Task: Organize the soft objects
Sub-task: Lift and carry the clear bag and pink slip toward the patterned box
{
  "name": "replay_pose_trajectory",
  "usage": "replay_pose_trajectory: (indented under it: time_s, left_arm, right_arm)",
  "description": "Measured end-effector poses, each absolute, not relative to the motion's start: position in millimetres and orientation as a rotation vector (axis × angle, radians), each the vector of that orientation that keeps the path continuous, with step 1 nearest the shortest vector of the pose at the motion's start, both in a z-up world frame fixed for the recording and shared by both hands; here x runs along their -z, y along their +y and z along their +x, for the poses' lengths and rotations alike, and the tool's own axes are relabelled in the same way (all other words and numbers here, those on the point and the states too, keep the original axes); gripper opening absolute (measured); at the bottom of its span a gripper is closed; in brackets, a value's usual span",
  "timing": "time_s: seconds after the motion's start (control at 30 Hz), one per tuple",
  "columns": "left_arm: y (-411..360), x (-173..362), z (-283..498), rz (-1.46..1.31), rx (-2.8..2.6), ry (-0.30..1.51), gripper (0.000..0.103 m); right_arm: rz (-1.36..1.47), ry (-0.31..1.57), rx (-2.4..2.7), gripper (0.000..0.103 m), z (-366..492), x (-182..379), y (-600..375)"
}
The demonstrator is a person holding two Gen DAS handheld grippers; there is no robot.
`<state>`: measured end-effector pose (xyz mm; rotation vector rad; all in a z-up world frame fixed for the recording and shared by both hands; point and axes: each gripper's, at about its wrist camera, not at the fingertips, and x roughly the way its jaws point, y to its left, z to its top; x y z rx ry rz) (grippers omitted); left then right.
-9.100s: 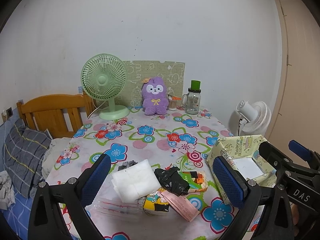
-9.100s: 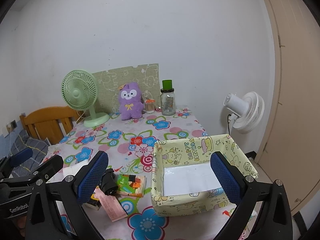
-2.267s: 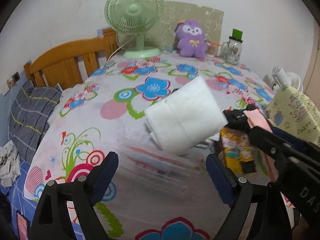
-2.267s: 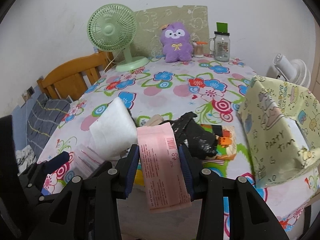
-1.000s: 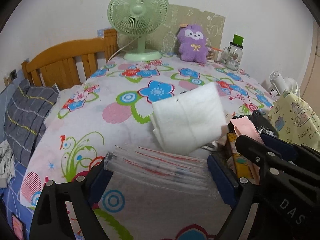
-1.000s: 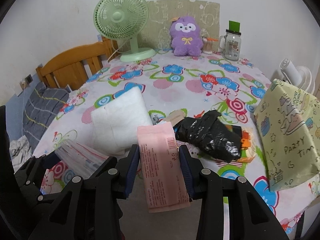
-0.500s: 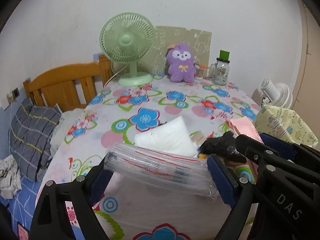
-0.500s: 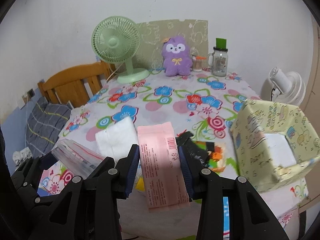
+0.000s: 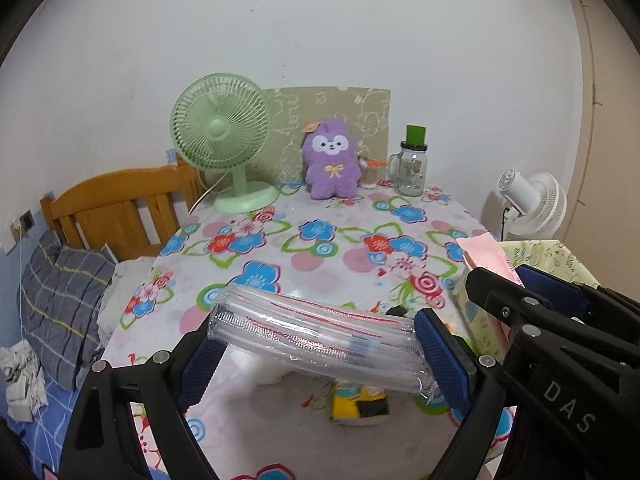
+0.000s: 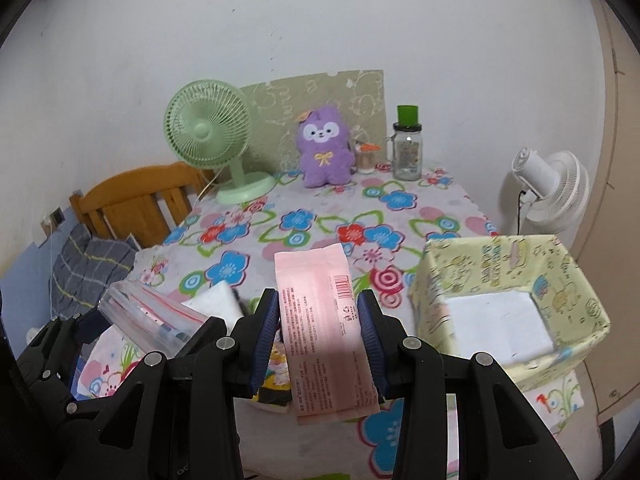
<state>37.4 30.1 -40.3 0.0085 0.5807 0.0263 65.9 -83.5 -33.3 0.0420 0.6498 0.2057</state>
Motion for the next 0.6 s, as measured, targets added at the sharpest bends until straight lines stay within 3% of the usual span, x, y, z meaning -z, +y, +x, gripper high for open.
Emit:
replay_pose_trajectory:
  time_s: [0.6]
  left_arm:
    - [-43.2, 20.8, 59.0, 0.041, 0.03, 0.55, 0.092]
  right_arm:
    - [0.06, 0.63, -0.147, 0.044, 82.9, 11.6, -157.5]
